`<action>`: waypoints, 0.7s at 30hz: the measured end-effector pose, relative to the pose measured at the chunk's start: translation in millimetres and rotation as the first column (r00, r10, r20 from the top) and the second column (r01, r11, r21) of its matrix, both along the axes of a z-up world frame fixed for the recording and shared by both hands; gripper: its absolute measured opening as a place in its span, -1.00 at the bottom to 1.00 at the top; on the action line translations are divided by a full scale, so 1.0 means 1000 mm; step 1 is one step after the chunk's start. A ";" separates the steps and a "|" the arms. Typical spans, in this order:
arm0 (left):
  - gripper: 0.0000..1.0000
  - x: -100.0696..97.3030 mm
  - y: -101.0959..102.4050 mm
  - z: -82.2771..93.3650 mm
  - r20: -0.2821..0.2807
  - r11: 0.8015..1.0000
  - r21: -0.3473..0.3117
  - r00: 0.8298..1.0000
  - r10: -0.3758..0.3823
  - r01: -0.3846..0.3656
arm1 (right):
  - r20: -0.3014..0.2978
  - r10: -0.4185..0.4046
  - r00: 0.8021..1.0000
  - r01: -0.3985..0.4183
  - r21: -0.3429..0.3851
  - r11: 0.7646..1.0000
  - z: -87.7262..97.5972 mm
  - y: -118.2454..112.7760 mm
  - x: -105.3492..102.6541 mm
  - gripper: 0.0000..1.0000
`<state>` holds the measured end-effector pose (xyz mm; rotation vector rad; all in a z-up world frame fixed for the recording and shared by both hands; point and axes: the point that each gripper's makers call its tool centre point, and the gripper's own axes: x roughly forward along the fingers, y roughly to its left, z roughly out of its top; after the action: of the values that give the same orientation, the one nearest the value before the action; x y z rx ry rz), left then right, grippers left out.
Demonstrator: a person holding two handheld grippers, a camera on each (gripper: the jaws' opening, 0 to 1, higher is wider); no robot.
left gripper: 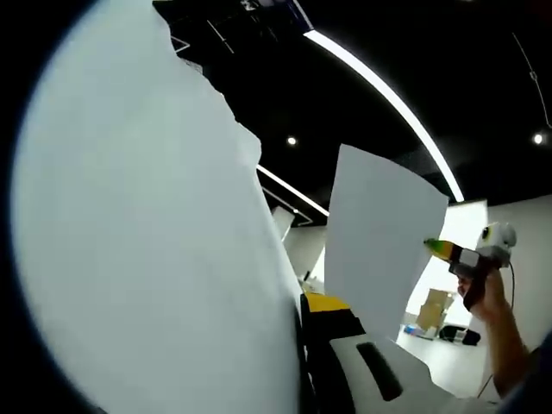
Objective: Organize the stack of printing papers by aligning and flattening the scattered papers on the table
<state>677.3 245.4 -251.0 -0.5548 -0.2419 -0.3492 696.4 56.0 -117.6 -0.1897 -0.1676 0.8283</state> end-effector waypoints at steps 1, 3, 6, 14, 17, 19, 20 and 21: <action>-0.82 0.000 0.000 0.000 0.000 1.000 0.000 1.000 -0.001 0.001 | 0.000 0.001 1.000 -0.001 -0.002 1.000 0.000 0.002 0.001 -1.00; -0.82 0.000 0.000 0.000 0.000 1.000 0.000 1.000 -0.001 0.001 | 0.000 0.003 1.000 -0.003 -0.006 1.000 0.000 0.006 0.004 -1.00; -0.82 0.000 0.000 0.000 0.000 1.000 0.001 1.000 -0.001 0.001 | 0.003 0.005 1.000 -0.005 -0.020 1.000 -0.002 0.012 0.010 -1.00; -0.82 0.000 0.000 0.000 0.000 1.000 0.002 1.000 -0.003 0.003 | 0.000 0.003 1.000 -0.003 -0.047 0.999 -0.006 0.024 0.024 -1.00; -0.82 0.001 0.000 0.000 0.000 1.000 0.003 1.000 -0.004 0.004 | -0.001 0.003 1.000 -0.003 -0.049 0.999 -0.008 0.027 0.028 -1.00; -0.82 0.001 0.000 0.000 -0.001 1.000 0.004 1.000 -0.005 0.005 | -0.001 0.002 1.000 -0.003 -0.047 0.999 -0.009 0.028 0.030 -1.00; -0.82 0.001 0.000 0.000 -0.001 1.000 0.005 1.000 -0.005 0.005 | -0.001 0.003 1.000 -0.003 -0.047 0.999 -0.009 0.028 0.030 -1.00; -0.82 0.001 0.000 0.000 -0.001 1.000 0.005 1.000 -0.005 0.005 | -0.002 0.004 1.000 -0.004 -0.043 0.999 -0.009 0.028 0.031 -1.00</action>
<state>678.4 245.2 -251.2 -0.5507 -0.2386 -0.3541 727.3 84.4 -126.7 -0.2294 -0.1488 0.8362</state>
